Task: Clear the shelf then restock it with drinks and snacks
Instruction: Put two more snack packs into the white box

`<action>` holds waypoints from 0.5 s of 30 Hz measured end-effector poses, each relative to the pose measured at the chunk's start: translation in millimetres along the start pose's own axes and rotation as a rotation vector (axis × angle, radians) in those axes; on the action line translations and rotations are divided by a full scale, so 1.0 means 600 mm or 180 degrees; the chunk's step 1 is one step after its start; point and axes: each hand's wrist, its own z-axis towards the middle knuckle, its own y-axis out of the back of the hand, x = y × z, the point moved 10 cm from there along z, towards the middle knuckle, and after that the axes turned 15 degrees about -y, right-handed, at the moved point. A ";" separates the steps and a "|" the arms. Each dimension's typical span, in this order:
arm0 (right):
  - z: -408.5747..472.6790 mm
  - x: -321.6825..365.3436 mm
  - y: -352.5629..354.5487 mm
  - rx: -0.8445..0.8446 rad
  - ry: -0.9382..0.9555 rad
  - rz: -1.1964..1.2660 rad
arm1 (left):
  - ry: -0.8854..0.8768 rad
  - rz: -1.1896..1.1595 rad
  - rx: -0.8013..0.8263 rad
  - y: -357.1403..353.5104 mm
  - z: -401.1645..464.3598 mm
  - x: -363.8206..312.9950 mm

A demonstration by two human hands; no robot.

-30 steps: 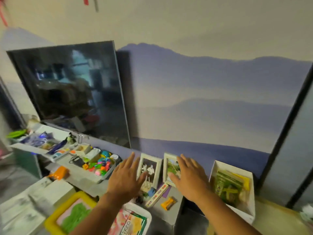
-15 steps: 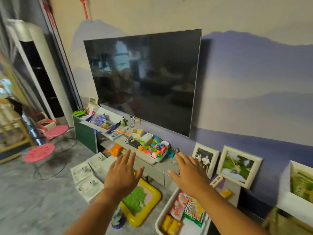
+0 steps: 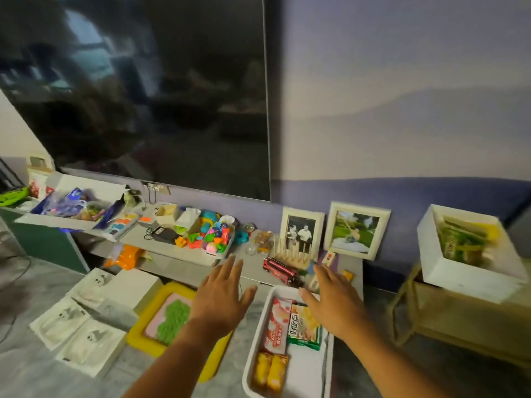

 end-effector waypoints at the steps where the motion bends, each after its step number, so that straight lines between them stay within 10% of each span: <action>1: 0.007 -0.016 -0.013 0.0058 -0.0121 0.0017 | -0.0064 -0.0022 0.0073 -0.019 0.018 -0.003; 15: 0.159 -0.190 -0.429 0.0536 -0.1327 0.1159 | -0.0386 -0.0891 0.1084 -0.531 0.191 0.047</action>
